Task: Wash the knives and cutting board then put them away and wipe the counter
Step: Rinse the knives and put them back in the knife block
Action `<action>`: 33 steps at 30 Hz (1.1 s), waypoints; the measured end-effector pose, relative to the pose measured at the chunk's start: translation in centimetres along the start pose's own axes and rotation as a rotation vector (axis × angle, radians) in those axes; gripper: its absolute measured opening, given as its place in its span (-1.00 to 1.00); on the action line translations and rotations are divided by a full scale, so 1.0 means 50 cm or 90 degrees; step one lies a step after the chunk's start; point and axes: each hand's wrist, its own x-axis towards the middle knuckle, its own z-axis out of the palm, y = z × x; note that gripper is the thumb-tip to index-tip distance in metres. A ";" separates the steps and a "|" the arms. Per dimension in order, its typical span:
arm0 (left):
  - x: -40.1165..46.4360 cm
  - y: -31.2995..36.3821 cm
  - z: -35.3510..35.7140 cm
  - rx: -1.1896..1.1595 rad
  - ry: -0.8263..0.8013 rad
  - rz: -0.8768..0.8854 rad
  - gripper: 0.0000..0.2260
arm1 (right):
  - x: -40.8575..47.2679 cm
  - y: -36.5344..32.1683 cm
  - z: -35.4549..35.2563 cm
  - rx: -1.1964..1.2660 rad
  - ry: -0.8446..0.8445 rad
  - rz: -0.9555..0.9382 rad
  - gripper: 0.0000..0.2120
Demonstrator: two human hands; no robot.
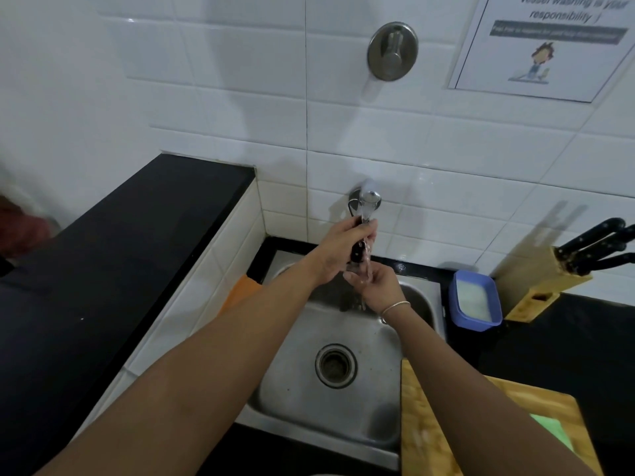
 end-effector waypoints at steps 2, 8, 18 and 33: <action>-0.002 -0.001 -0.005 0.058 0.017 0.015 -0.82 | 0.001 0.001 0.002 -0.008 0.004 -0.011 -0.72; -0.004 -0.001 0.003 0.244 0.172 0.091 -0.81 | 0.005 -0.009 0.017 0.012 0.044 -0.012 -0.66; -0.003 -0.004 -0.012 0.173 0.312 0.105 -0.88 | -0.040 0.072 0.010 -0.273 -0.062 0.033 -0.66; -0.076 -0.011 -0.028 0.063 0.014 0.000 -0.74 | -0.034 -0.014 0.016 -0.068 0.074 0.016 -0.71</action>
